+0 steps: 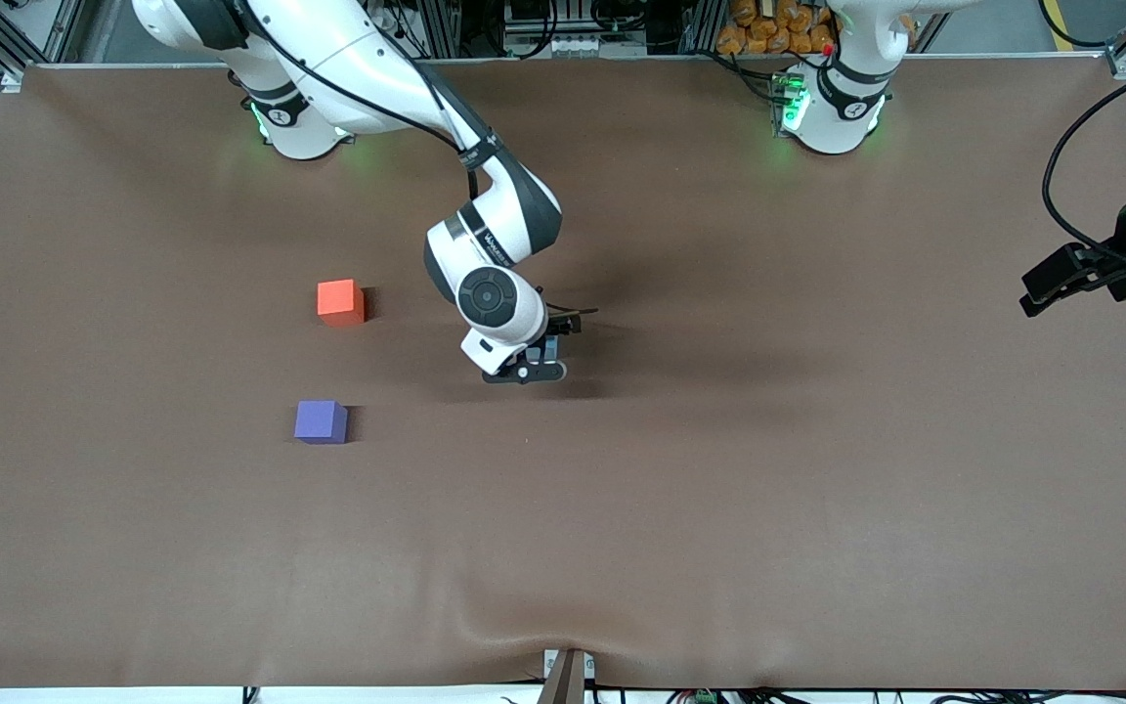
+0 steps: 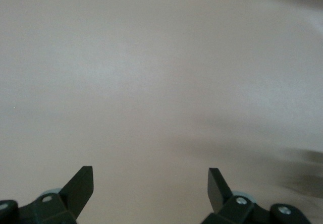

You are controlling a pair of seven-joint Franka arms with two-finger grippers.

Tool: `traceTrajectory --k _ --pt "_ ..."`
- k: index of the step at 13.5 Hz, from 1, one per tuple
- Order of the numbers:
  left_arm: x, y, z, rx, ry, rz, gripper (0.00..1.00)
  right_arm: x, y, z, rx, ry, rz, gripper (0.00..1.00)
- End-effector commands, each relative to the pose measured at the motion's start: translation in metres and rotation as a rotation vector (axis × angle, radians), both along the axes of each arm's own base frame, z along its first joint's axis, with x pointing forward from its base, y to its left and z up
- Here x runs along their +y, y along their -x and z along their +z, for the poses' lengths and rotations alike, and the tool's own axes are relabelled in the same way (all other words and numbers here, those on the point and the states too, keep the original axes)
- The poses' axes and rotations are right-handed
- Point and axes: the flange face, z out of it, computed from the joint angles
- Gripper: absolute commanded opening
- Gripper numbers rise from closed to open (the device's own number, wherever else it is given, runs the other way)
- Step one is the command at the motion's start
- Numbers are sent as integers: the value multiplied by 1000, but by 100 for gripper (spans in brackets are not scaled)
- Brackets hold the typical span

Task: Place blue block between orange and purple blocks
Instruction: 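Close the right gripper on the blue cube and lift it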

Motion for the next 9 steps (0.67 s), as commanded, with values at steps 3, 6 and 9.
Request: traceTrajectory --k 3,6,9 --pt "1 9 6 -7 9 -24 100 0 2 1 -19 15 -25 32" --pt "5 10 9 -3 7 -35 100 -26 -23 27 -29 8 -70 26" --pt "8 8 12 -11 6 -33 100 -82 -62 77 -46 23 -147 26"
